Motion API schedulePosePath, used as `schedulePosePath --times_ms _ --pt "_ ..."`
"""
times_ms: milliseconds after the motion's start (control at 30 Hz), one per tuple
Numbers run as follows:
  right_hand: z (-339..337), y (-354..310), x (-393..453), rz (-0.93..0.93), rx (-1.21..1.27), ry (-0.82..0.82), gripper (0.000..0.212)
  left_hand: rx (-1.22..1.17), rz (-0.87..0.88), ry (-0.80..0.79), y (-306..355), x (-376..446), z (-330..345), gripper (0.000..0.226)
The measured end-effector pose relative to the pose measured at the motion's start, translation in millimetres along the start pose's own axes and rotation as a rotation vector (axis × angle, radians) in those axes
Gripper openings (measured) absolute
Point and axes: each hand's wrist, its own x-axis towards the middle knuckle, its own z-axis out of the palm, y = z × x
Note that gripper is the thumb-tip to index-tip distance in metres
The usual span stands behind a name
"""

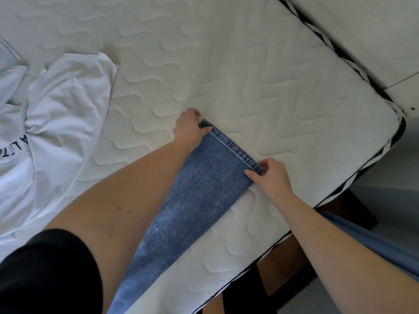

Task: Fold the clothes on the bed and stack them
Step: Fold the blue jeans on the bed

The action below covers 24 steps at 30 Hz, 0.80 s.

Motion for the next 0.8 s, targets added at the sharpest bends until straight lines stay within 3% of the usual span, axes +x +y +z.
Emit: schedulePosePath --times_ms 100,233,333,433,533,667,800 --pt "0.4 -2.5 1.5 -0.011 -0.050 -0.035 0.035 -0.069 -0.100 -0.093 2.7 5.9 -4.2 0.039" --pt "-5.6 4.1 -0.3 0.022 0.021 -0.018 0.037 -0.017 0.045 -0.101 12.2 6.0 -6.6 0.036" --pt "-0.5 11.7 -8.4 0.029 0.013 0.046 0.037 0.158 0.080 -0.089 18.1 -2.7 10.4 0.046" --pt "9.8 8.2 -16.2 -0.034 -0.134 0.202 0.041 0.345 0.083 0.048 14.5 -17.4 15.7 0.058" --pt "15.0 1.4 -26.8 0.009 -0.205 0.379 0.056 0.353 0.155 0.220 -8.1 -44.4 7.6 0.058" --pt "39.0 -14.3 -54.7 -0.271 -0.240 0.499 0.042 0.312 0.261 0.264 -59.0 -115.5 9.4 0.050" --pt "88.6 -43.3 -88.1 -0.623 -0.274 0.287 0.042 0.320 0.160 0.269 -119.7 -195.7 26.2 0.055"
